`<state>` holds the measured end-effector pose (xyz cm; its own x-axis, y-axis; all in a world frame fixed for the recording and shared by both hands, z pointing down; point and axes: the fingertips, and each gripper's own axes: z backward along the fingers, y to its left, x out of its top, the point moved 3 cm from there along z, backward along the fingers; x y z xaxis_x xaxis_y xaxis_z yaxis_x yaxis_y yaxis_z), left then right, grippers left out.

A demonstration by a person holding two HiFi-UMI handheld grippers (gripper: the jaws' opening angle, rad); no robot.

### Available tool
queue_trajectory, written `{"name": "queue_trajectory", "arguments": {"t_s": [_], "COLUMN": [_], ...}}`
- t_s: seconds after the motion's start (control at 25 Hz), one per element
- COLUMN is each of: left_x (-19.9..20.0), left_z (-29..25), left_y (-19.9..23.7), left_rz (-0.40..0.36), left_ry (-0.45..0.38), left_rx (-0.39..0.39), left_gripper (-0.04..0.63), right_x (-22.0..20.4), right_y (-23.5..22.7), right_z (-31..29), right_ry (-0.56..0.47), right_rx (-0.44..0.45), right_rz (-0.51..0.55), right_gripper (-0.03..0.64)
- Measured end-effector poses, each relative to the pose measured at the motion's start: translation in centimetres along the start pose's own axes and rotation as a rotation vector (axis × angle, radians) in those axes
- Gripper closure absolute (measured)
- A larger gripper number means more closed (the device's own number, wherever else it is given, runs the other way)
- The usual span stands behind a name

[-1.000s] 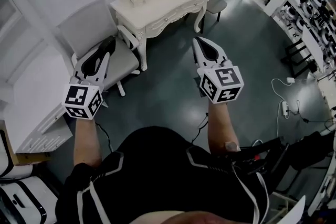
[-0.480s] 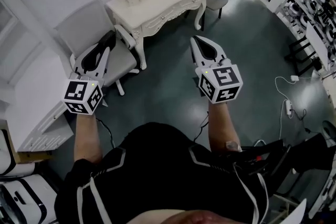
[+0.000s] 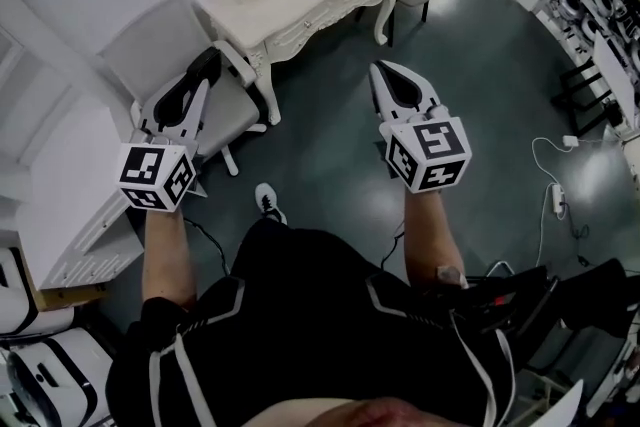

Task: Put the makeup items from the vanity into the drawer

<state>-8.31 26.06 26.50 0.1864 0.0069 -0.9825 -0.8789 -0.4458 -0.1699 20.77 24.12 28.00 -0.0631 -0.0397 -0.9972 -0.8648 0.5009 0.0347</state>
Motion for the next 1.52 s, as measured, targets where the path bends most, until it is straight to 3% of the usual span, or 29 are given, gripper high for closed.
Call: {"name": "queue_trajectory", "arguments": {"t_s": [0.56, 1.16, 1.52], "left_x": [-1.9, -4.2, -5.0], "left_z": [-9.5, -18.2, -22.5], "left_y": [9.2, 20.4, 26.5], "left_rz": [0.03, 0.085, 0.068], "left_ry": [-0.022, -0.025, -0.015], "left_rx": [-0.037, -0.08, -0.107], "left_gripper": [0.506, 0.506, 0.506], "right_x": [0.3, 1.9, 2.3], "right_y": [-3.5, -2.9, -2.1], "right_z": [-10.8, -26.6, -36.2], "right_ry": [0.025, 0.081, 0.093], "right_rx": [-0.075, -0.061, -0.023], "right_rz": [0.004, 0.053, 0.045], "right_gripper": [0.612, 0.612, 0.612]}}
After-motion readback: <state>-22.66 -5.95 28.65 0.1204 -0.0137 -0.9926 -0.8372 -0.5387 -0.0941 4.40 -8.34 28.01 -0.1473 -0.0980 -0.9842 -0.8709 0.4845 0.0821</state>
